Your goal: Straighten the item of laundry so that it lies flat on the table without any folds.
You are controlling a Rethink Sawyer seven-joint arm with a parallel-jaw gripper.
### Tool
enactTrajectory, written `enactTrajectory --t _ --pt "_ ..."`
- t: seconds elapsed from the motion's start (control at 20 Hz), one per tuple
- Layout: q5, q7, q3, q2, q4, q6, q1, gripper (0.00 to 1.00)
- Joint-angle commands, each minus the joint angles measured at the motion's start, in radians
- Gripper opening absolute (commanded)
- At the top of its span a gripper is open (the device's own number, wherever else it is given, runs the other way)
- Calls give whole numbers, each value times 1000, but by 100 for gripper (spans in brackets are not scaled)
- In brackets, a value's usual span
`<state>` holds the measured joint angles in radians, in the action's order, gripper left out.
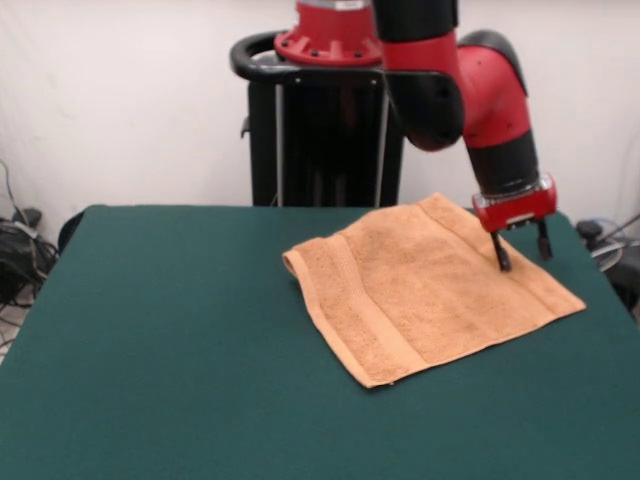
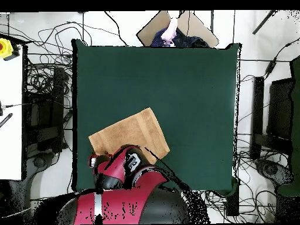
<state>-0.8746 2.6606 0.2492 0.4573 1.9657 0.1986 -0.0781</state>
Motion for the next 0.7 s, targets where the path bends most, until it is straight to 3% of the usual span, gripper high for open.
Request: enactTrajectory --t 0.05,0.4,0.7 --pt "-65 -99 71 -28 -89 -164 -15 100" --pt "-35 -79 21 7 -78 -188 18 100" --pt "-22 -83 69 47 -38 -227 -23 100"
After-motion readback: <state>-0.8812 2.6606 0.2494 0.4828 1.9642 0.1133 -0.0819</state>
